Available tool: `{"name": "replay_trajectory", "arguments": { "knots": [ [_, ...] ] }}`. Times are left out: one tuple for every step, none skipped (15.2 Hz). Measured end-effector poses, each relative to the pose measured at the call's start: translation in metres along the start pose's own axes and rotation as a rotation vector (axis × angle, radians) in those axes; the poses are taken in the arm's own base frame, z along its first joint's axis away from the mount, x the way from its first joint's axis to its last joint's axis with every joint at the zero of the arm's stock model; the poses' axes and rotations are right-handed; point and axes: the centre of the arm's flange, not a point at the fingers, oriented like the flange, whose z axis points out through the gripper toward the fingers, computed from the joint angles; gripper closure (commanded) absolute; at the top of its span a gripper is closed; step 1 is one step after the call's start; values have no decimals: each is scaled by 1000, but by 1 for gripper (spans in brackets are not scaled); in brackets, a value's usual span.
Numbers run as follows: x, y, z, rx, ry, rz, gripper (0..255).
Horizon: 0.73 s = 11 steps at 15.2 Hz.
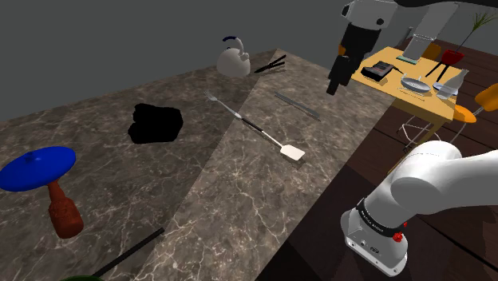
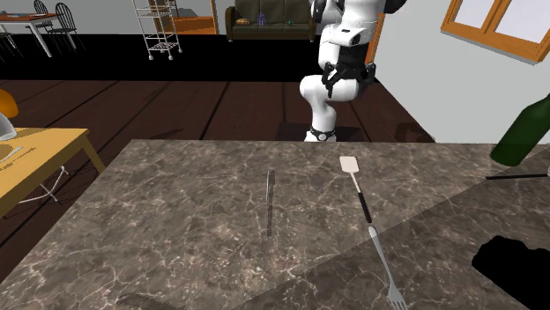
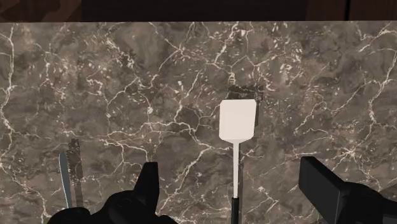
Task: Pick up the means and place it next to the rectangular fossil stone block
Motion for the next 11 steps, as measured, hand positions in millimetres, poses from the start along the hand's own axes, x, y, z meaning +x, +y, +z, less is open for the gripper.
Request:
{"name": "replay_trajectory", "arguments": {
  "knots": [
    [0, 0, 0, 0, 0, 0, 0],
    [4, 4, 3, 0, -1, 0, 0],
    [9, 11, 8, 0, -2, 1, 0],
    [17, 18, 12, 0, -3, 1, 0],
    [21, 26, 20, 0, -4, 2, 0],
    [29, 35, 27, 0, -5, 2, 0],
    [35, 44, 32, -1, -6, 2, 0],
    [43, 52, 39, -1, -7, 3, 0],
    [51, 59, 46, -1, -8, 3, 0],
    [58, 68, 53, -1, -9, 3, 0],
    [64, 81, 59, -2, -10, 4, 0]
  ]
}}
